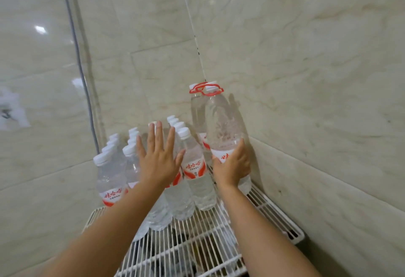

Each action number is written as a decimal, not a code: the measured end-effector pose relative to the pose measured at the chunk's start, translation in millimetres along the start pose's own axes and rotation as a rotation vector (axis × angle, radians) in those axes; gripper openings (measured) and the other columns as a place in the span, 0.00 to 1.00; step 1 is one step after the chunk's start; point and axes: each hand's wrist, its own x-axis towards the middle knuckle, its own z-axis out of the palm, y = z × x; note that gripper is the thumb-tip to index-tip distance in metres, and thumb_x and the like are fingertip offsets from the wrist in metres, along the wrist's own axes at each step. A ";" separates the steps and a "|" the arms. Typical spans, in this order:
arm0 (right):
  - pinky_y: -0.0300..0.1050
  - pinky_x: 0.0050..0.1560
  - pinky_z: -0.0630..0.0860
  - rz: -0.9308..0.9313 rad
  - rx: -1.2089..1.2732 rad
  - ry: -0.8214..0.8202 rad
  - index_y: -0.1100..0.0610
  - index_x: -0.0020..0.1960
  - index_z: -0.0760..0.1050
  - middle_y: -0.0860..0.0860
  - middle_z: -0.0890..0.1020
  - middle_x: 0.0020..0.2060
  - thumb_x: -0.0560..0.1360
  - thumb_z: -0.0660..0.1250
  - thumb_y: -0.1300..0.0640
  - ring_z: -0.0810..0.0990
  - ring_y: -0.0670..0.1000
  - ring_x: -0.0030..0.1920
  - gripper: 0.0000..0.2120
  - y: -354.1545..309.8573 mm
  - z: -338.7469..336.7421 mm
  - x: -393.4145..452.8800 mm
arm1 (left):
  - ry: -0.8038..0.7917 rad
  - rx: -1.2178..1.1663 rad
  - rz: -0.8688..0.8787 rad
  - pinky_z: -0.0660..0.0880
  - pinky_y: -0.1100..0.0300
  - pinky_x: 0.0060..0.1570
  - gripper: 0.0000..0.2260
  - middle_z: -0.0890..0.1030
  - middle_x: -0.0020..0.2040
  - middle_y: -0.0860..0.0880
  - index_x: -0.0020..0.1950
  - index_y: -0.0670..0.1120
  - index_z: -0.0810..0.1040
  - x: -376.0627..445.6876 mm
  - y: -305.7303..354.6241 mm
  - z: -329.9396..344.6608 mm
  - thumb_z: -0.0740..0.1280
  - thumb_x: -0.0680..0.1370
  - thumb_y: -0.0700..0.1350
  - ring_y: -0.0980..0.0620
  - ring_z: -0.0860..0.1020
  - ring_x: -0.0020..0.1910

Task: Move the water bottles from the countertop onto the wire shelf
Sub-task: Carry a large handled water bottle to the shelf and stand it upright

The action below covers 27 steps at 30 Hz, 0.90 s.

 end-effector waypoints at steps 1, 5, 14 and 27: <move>0.58 0.68 0.61 -0.004 0.004 0.000 0.60 0.73 0.55 0.61 0.64 0.70 0.67 0.73 0.56 0.64 0.62 0.69 0.41 0.8 3.1 3.6 | 0.036 -0.005 0.004 0.26 0.54 0.67 0.37 0.51 0.74 0.41 0.74 0.46 0.57 0.4 -1.7 5.5 0.30 0.75 0.64 0.50 0.38 0.74; 0.55 0.68 0.58 -0.046 -0.014 -0.096 0.60 0.74 0.53 0.60 0.62 0.71 0.69 0.71 0.54 0.61 0.60 0.70 0.41 5.0 16.3 17.7 | 0.123 -0.047 -0.011 0.36 0.55 0.71 0.29 0.67 0.69 0.35 0.71 0.43 0.60 1.2 -4.7 18.6 0.38 0.79 0.60 0.52 0.34 0.74; 0.63 0.57 0.70 -0.106 -0.076 -0.036 0.70 0.67 0.64 0.71 0.70 0.63 0.60 0.78 0.59 0.71 0.69 0.61 0.41 1.1 43.0 39.6 | 0.299 -0.022 0.028 0.34 0.57 0.71 0.29 0.64 0.70 0.34 0.72 0.44 0.58 1.6 -9.4 36.9 0.38 0.79 0.61 0.53 0.32 0.74; 0.45 0.39 0.78 -0.235 -0.276 -0.094 0.67 0.58 0.65 0.62 0.76 0.48 0.56 0.67 0.29 0.80 0.59 0.40 0.48 14.0 67.7 59.4 | 0.300 0.017 0.017 0.37 0.55 0.71 0.29 0.62 0.71 0.35 0.72 0.45 0.58 1.2 -8.3 38.4 0.38 0.79 0.61 0.51 0.34 0.74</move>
